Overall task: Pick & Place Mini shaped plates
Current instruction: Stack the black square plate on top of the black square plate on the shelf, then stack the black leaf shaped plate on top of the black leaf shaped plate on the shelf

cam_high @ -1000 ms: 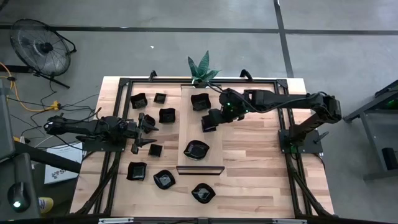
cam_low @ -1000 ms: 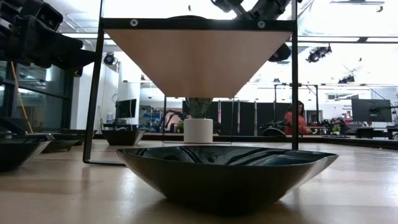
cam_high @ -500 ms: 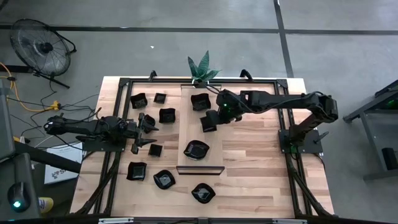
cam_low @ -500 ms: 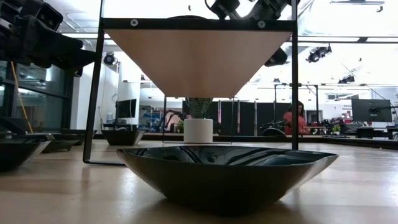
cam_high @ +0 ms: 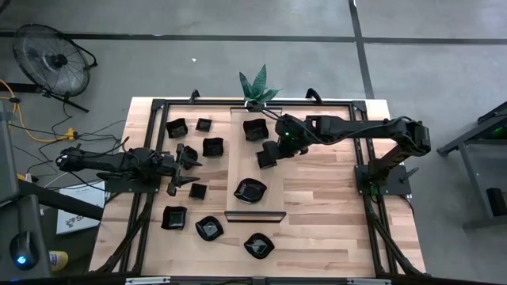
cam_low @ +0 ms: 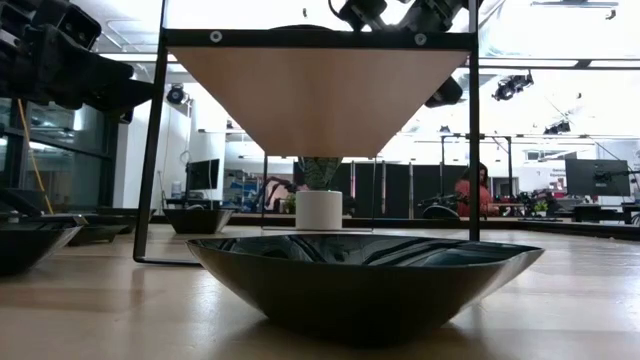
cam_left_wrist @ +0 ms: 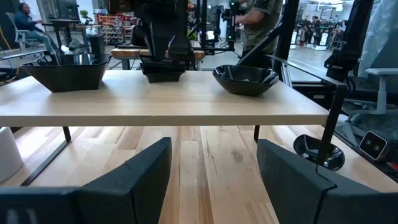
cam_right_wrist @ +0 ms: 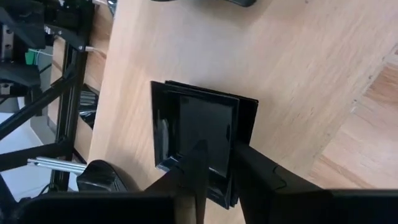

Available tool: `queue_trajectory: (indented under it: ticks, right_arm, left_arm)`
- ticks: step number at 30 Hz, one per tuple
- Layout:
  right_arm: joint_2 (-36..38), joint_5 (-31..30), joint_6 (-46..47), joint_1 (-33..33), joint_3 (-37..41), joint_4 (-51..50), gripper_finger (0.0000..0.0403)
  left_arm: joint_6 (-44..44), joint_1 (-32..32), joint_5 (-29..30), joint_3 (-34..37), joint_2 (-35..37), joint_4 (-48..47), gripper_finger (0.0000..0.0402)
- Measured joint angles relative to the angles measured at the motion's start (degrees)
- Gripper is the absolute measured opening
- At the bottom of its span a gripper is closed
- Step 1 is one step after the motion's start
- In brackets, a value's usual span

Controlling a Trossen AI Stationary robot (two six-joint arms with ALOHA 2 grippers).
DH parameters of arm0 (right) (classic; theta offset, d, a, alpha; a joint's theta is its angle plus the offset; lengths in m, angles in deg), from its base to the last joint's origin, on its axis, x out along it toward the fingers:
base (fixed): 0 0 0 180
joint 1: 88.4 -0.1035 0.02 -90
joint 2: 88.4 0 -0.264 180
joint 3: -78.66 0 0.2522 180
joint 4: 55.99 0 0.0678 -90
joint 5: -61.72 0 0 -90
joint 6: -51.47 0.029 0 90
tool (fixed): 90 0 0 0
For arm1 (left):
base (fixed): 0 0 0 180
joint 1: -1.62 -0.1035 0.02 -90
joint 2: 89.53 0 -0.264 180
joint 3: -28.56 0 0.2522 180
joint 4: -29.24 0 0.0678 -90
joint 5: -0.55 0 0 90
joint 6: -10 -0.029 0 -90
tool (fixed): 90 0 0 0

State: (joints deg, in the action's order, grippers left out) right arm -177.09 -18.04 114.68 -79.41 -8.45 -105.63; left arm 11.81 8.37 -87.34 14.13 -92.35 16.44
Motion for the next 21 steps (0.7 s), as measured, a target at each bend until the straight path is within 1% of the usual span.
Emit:
queue_trajectory:
  ticks: [8,16,21]
  right_arm:
    - [1.64,-0.78,-3.29,-0.03,0.0,-0.41,0.008]
    - [2.27,-1.79,-6.19,-0.84,0.0,-2.28,0.0081]
    - [4.65,-2.6,-6.69,-2.42,0.02,-3.43,0.0081]
  left_arm:
    - [0.0,-0.01,0.0,0.0,0.01,-0.01,0.0234]
    - [0.0,-0.01,0.0,0.0,-0.01,-0.01,0.0234]
    - [0.02,0.01,0.0,0.0,0.0,-0.01,0.0234]
